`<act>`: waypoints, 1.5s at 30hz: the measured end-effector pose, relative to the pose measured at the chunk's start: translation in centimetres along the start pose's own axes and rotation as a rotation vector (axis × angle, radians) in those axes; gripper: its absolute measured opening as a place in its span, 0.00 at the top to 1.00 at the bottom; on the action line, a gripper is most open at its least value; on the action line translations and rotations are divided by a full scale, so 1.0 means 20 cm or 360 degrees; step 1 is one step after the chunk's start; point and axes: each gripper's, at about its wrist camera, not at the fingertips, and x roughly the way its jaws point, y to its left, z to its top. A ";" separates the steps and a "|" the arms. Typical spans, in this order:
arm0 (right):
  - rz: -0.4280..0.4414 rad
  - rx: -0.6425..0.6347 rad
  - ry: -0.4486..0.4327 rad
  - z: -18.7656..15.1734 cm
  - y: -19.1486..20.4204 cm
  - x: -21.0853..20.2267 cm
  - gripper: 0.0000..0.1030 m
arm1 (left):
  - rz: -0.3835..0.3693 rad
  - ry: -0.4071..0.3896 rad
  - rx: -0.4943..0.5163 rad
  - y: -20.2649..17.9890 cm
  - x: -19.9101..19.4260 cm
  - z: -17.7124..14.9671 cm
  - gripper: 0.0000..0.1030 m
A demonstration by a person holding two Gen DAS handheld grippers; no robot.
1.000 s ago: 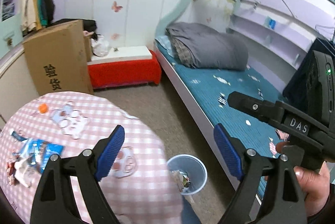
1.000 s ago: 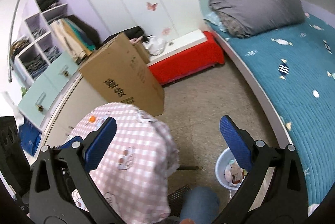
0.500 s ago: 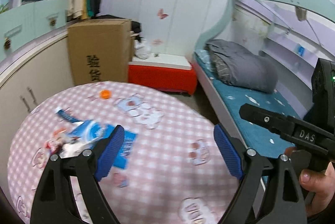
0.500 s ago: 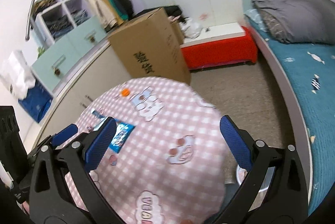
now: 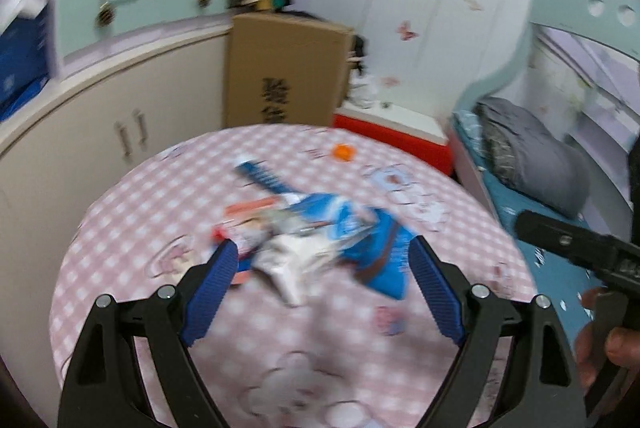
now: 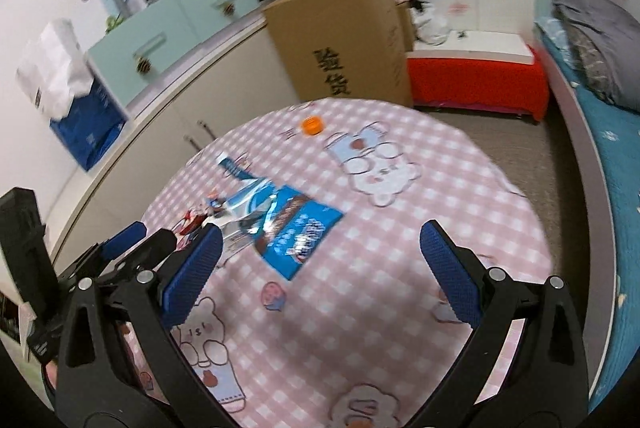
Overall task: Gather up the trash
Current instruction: 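Grasp the blue snack bag with the right tool while the left tool grasps the red wrapper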
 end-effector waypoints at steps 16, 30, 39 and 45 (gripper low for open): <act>0.0143 -0.0220 0.0148 0.06 0.26 0.37 0.06 | 0.0177 0.0127 -0.0166 0.34 0.31 0.03 0.18; -0.0101 -0.0289 0.0277 -0.05 0.26 0.57 0.06 | 0.0016 0.0227 -0.0237 0.39 0.40 -0.02 0.61; -0.0130 -0.0206 0.0253 -0.11 0.15 0.59 0.56 | 0.0020 0.0194 -0.0255 0.46 0.32 -0.02 0.79; -0.0064 -0.0179 0.0231 -0.12 0.09 0.52 0.60 | 0.0038 0.0167 -0.0260 0.48 0.26 -0.04 0.81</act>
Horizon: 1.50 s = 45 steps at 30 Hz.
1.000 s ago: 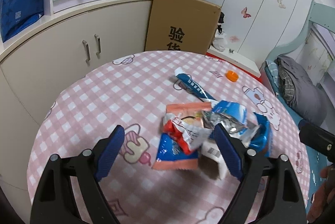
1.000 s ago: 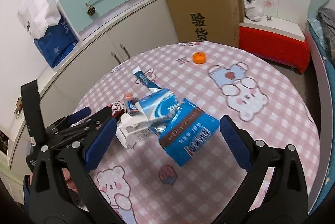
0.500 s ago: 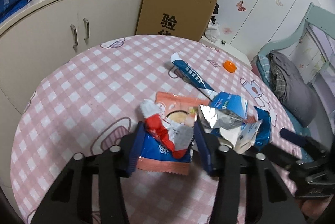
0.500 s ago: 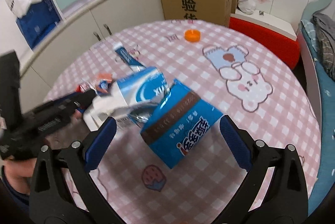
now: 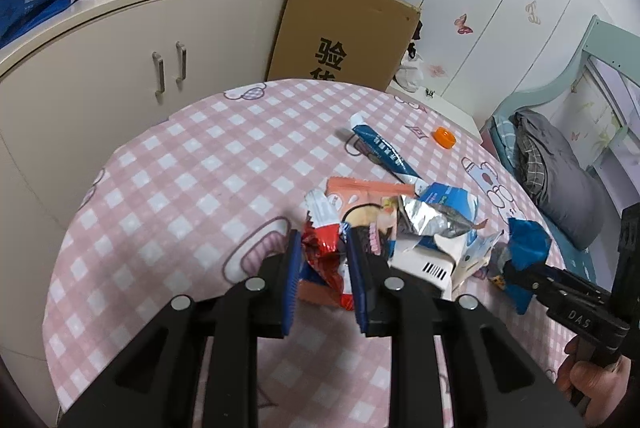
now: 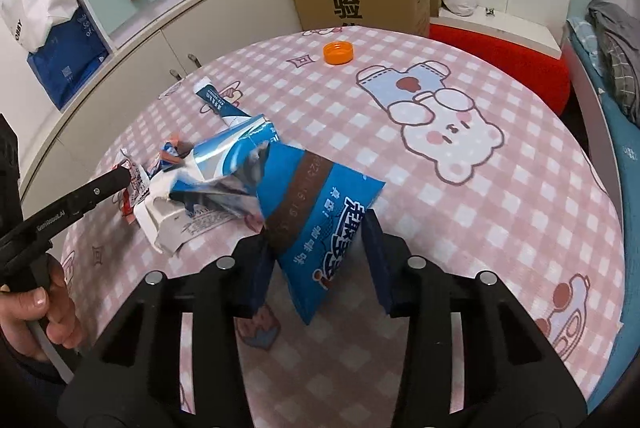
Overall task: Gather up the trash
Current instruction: 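Grasp the blue snack bag with the right tool while the left tool grasps the red wrapper, then carry the blue bag and red wrapper over the bin and open both tools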
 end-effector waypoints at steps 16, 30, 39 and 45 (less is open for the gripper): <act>0.0110 0.0136 -0.0084 -0.08 -0.16 -0.18 0.76 | 0.0055 -0.0037 0.0001 0.01 -0.08 -0.04 0.45; 0.0133 0.0170 -0.0131 -0.13 -0.23 -0.28 0.76 | 0.0020 0.0052 0.0031 0.01 0.02 -0.03 0.77; 0.0149 0.0239 -0.0222 -0.14 -0.34 -0.41 0.76 | -0.0041 -0.0066 0.0076 -0.09 -0.16 0.00 0.77; 0.0171 0.0300 -0.0294 -0.14 -0.46 -0.51 0.76 | -0.0133 -0.0160 0.0170 -0.27 -0.32 0.04 0.77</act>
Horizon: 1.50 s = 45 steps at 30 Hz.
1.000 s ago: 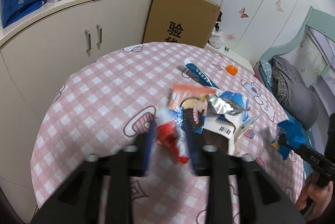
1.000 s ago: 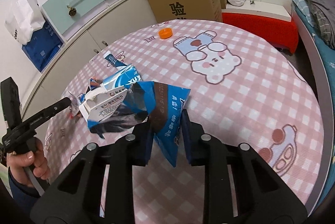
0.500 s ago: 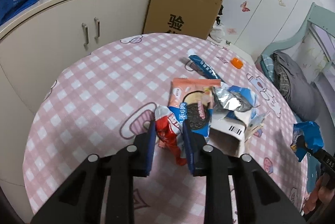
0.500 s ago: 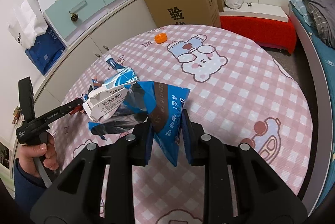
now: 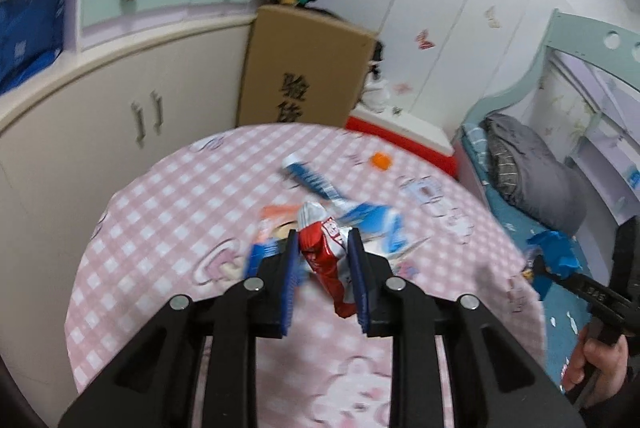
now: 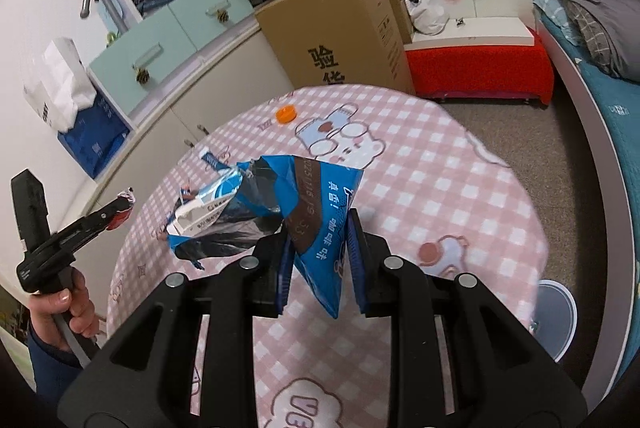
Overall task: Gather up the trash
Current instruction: 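Carry the blue bag and red wrapper over the bin and open both tools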
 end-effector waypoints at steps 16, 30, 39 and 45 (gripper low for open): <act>-0.0155 0.0318 -0.0231 -0.08 -0.65 -0.48 0.76 | -0.0492 0.0129 0.0463 -1.12 0.14 -0.12 0.77; -0.0417 0.0968 0.0013 -0.58 -1.73 -0.45 0.76 | -0.0604 0.0718 0.0924 -2.14 0.88 -0.76 0.77; -0.0376 0.1279 0.0280 -0.88 -2.12 -0.09 0.76 | -0.0355 0.1144 0.1077 -2.33 1.46 -1.21 0.77; -0.0365 0.1439 0.0400 -1.03 -2.27 0.08 0.74 | -0.0260 0.1350 0.1098 -2.36 1.69 -1.38 0.77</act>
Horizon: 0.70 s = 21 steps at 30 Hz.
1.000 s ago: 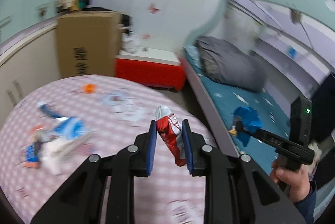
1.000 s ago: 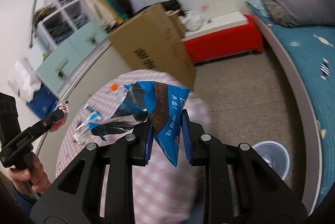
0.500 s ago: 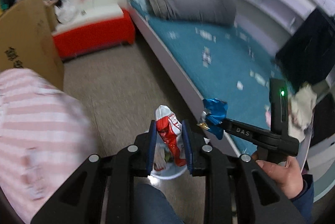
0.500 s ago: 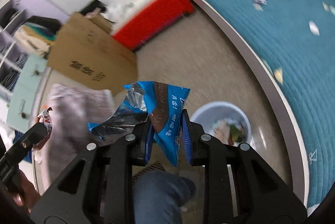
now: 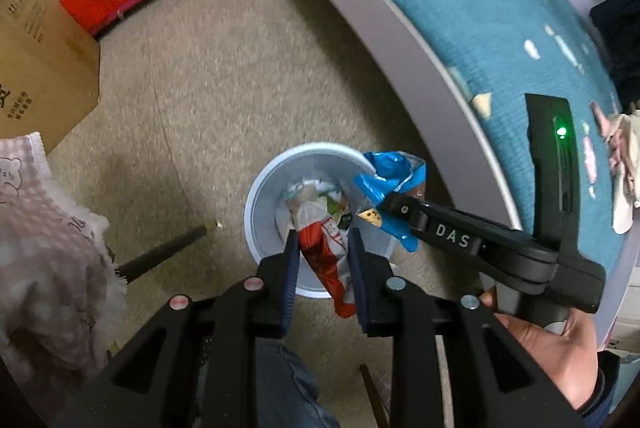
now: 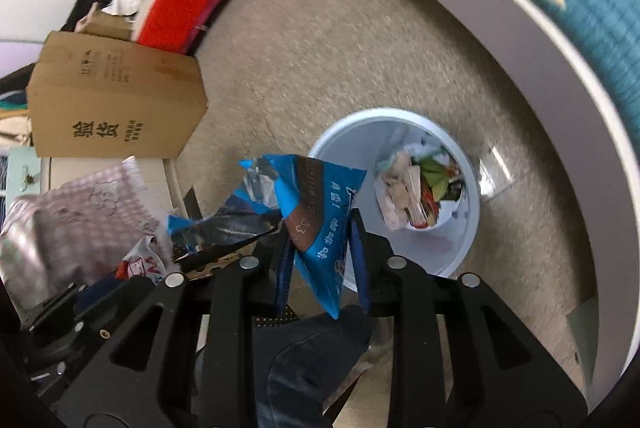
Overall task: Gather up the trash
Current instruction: 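Carry the blue bag and red wrapper over the bin and open both tools, then return both tools from the bin to the table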
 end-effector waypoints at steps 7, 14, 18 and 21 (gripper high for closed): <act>-0.0025 0.0089 0.0028 0.02 -0.06 0.07 0.46 | -0.0008 0.0115 -0.0004 0.01 0.13 0.03 0.69; -0.0062 0.0118 0.0021 0.01 -0.08 0.06 0.29 | 0.0068 0.0149 -0.0037 0.02 0.15 0.04 0.29; -0.0078 0.0146 -0.0020 0.00 -0.08 0.01 0.12 | 0.0104 0.0125 -0.0056 0.02 0.11 0.04 0.26; -0.0106 0.0166 -0.0078 -0.01 -0.08 -0.07 0.06 | 0.0125 0.0065 -0.0053 0.01 0.03 0.04 0.26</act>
